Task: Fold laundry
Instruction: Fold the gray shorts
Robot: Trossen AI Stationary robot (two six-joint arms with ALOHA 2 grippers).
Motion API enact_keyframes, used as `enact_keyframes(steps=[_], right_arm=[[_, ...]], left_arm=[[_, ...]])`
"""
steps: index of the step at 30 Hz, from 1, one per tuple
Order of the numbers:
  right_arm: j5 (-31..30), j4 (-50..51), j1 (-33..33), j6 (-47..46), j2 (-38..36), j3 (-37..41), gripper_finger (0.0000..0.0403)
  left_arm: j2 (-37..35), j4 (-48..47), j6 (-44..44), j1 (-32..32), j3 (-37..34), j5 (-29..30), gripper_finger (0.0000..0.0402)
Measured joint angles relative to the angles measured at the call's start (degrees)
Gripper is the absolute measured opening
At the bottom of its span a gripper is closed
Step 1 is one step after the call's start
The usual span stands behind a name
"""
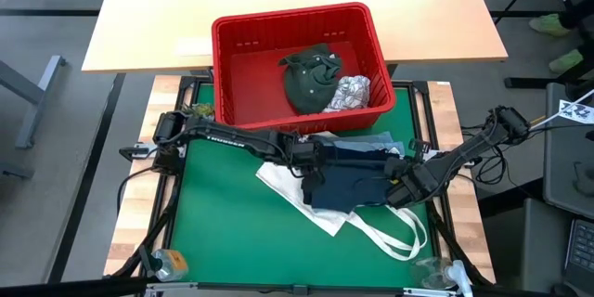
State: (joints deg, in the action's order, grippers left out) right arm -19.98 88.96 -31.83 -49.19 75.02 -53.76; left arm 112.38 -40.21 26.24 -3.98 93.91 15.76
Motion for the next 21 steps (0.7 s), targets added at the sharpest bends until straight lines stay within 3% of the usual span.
enact_keyframes(steps=[11,21], right_arm=[[-0.6,-0.7,0.0,0.0,0.0,0.0,0.0017],[-5.6,-0.5,0.0,0.1,0.0,0.0,0.0017]], left_arm=[[0.0,-0.1,-0.2,2.2,0.0,2.2,0.0029],[0.0,-0.3,-1.9,2.1,0.0,2.4,0.0049]])
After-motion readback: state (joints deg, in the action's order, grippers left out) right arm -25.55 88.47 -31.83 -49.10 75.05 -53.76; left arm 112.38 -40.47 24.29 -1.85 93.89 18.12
